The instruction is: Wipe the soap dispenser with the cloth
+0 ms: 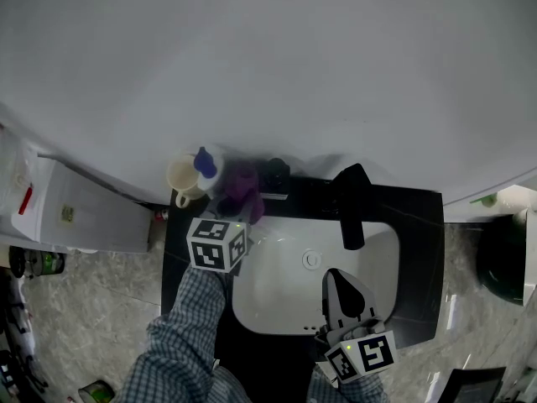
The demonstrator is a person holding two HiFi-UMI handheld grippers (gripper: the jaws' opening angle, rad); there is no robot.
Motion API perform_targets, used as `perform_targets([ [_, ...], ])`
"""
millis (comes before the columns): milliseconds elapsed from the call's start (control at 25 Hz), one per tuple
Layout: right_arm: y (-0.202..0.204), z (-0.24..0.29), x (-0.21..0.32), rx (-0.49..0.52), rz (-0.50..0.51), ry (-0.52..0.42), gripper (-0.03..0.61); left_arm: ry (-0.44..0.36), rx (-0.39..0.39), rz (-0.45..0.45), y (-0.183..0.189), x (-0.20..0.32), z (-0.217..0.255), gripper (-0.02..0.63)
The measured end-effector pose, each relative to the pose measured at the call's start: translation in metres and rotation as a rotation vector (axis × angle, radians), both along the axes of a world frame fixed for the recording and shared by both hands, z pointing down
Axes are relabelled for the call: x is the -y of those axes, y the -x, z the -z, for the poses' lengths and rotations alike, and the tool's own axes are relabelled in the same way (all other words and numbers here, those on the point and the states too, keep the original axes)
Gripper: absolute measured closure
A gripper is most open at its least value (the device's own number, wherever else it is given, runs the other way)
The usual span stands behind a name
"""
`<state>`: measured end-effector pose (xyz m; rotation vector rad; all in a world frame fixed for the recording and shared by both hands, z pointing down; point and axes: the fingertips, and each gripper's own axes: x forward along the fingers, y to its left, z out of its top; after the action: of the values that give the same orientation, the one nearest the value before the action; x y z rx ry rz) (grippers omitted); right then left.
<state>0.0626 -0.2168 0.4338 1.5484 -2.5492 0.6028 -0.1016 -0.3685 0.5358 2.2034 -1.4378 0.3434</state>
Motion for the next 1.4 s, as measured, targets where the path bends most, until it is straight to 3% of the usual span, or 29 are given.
perform_targets([
  [480, -0.004, 0.004, 0.001, 0.015, 0.002, 0.000, 0.560, 0.021, -0.019, 0.012, -0.001, -0.027, 0.006, 0.557],
  [720, 0.004, 0.013, 0.005, 0.001, 0.033, -0.028, 0.560, -0.069, -0.023, 0.020, 0.007, -0.037, 0.050, 0.556],
  [1080, 0.006, 0.009, 0.004, 0.010, 0.036, -0.013, 0.560, -0.264, 0.050, -0.107, -0.017, -0.017, 0.112, 0.557],
  [1400, -0.002, 0.004, 0.002, -0.037, 0.028, -0.022, 0.560, -0.229, 0.140, -0.195, -0.040, -0.010, 0.078, 0.557],
])
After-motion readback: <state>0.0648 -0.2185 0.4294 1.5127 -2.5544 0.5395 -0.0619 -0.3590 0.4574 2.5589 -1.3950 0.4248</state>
